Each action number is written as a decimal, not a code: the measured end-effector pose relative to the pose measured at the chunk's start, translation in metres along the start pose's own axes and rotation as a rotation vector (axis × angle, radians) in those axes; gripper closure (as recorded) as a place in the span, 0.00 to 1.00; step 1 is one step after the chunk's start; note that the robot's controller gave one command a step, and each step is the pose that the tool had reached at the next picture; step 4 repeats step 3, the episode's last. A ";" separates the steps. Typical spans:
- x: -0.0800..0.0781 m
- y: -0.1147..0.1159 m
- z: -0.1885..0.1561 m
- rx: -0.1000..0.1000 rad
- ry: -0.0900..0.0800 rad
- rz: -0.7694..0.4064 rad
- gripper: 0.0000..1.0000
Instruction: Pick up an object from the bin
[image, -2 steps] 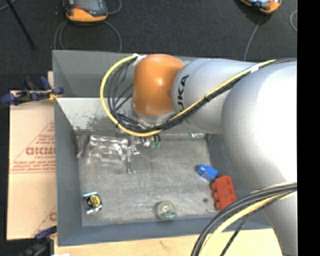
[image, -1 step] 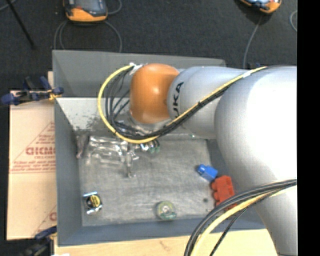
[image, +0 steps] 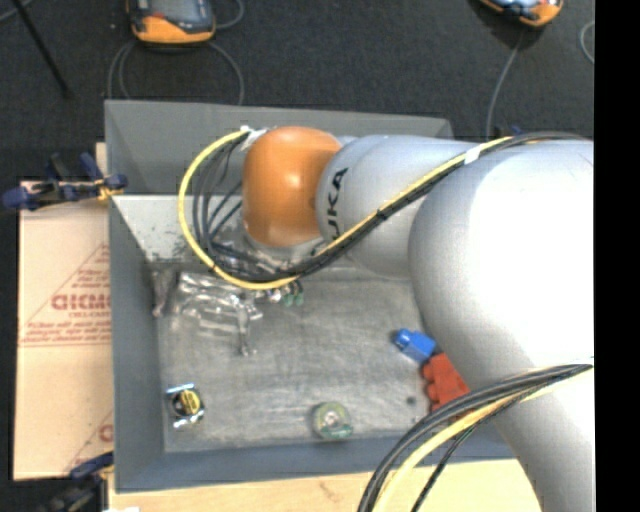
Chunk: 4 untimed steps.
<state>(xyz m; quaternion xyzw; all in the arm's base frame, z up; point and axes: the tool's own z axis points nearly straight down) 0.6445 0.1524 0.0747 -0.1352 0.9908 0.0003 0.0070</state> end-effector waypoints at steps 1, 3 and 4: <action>0.009 0.032 -0.002 -0.002 0.007 -0.036 0.00; -0.003 0.034 -0.141 -0.002 0.003 0.031 1.00; -0.003 0.034 -0.141 -0.002 0.003 0.031 1.00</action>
Offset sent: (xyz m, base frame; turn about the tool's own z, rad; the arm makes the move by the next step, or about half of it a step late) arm -0.0189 0.0280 -0.0008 -0.0322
